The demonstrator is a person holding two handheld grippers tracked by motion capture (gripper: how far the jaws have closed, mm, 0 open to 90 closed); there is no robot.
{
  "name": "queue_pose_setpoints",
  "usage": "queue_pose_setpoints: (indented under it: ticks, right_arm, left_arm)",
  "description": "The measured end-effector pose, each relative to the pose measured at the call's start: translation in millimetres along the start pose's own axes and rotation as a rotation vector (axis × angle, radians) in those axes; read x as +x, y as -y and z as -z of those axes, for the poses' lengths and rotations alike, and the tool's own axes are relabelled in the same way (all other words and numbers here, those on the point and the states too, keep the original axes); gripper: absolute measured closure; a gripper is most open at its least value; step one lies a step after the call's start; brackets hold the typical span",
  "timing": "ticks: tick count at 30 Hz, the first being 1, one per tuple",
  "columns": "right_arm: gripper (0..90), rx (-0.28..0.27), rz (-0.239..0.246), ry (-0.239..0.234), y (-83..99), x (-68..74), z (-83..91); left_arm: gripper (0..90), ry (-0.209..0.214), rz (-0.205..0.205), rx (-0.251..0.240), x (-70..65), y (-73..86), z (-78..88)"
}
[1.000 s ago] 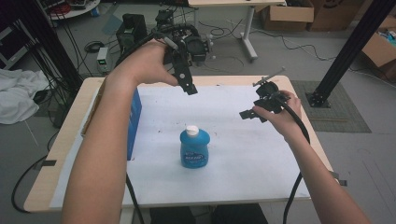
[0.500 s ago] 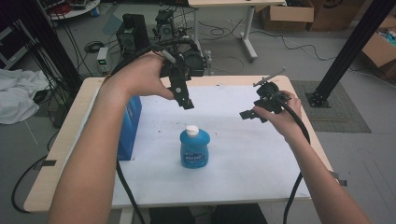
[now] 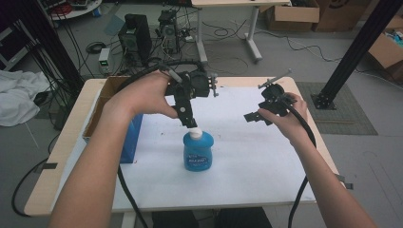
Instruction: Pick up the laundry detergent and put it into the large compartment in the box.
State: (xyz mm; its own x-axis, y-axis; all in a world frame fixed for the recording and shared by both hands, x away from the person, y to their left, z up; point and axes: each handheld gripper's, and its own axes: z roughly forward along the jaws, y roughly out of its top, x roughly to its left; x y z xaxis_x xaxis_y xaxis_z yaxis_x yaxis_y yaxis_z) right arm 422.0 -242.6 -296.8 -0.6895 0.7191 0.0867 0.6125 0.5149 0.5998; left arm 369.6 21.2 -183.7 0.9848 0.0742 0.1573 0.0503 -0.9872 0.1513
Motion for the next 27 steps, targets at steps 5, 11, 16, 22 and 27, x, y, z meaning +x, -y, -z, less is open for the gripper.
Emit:
queue_pose_setpoints:
  ticks: [5, 11, 16, 22, 27]
  right_arm:
    - [17.3, 0.001, -0.005, -0.002, 1.5, -0.1, -0.5]
    - [17.3, 0.001, -0.002, -0.001, 1.4, 0.5, -1.2]
    - [17.3, 0.003, 0.001, -0.002, 1.5, 1.0, -1.8]
    - [17.2, 0.003, 0.000, -0.002, 2.2, 0.9, -2.8]
    - [17.2, 0.006, 0.001, -0.005, 2.2, 1.8, -4.1]
  left_arm:
    - [10.0, 0.019, -0.020, 0.021, -8.9, -2.2, -13.5]
    - [9.9, 0.033, -0.039, 0.039, -15.7, -5.8, -27.7]
    - [9.9, 0.037, -0.043, 0.080, -18.3, -5.6, -39.0]
    - [9.9, 0.052, -0.052, 0.086, -23.0, -6.0, -52.8]
    - [10.0, 0.058, -0.060, 0.085, -26.2, -8.4, -62.0]
